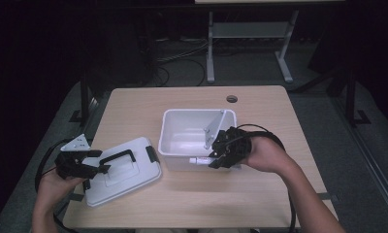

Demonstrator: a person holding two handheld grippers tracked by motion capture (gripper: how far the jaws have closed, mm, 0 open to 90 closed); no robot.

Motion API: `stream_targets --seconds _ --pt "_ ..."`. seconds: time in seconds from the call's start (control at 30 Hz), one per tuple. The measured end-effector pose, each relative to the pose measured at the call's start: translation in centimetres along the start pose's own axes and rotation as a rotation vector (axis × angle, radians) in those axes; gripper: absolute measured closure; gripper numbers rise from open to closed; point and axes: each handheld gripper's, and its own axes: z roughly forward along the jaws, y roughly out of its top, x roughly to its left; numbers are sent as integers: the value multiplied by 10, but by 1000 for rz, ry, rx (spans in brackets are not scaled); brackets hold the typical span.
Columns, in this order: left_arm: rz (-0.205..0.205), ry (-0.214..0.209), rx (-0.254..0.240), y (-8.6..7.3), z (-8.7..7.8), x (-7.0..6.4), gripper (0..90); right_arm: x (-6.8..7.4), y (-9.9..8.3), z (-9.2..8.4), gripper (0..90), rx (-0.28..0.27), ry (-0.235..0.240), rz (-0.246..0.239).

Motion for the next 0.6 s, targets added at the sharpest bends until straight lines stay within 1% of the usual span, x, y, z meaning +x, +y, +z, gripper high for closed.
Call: stream_targets --seconds 0.03,0.1,0.13,0.23,0.27,0.33,0.43,0.5,0.6 --pt "0 0 -1 0 0 0 321 -4 2 0 712 10 -2 -1" --pt "-1 0 0 0 -1 0 321 -6 3 0 712 15 -3 -1" --pt "-4 0 -2 -1 -1 1 321 -9 5 -1 712 20 -5 0" --pt "-5 1 -2 -1 -1 1 321 -12 6 -2 712 20 -8 4" --pt "-6 2 -2 -1 -1 1 320 -15 8 -2 712 26 -8 4" --pt "-4 2 -2 -1 -2 1 319 -16 8 -2 712 32 -10 4" --pt "-6 2 -4 -1 -2 1 319 -23 9 -2 712 34 -8 7" --pt "-8 1 -5 -1 -2 1 318 -24 10 -2 712 37 -9 9" --pt "-10 2 -7 -2 -2 2 317 -30 10 0 712 40 -10 16"
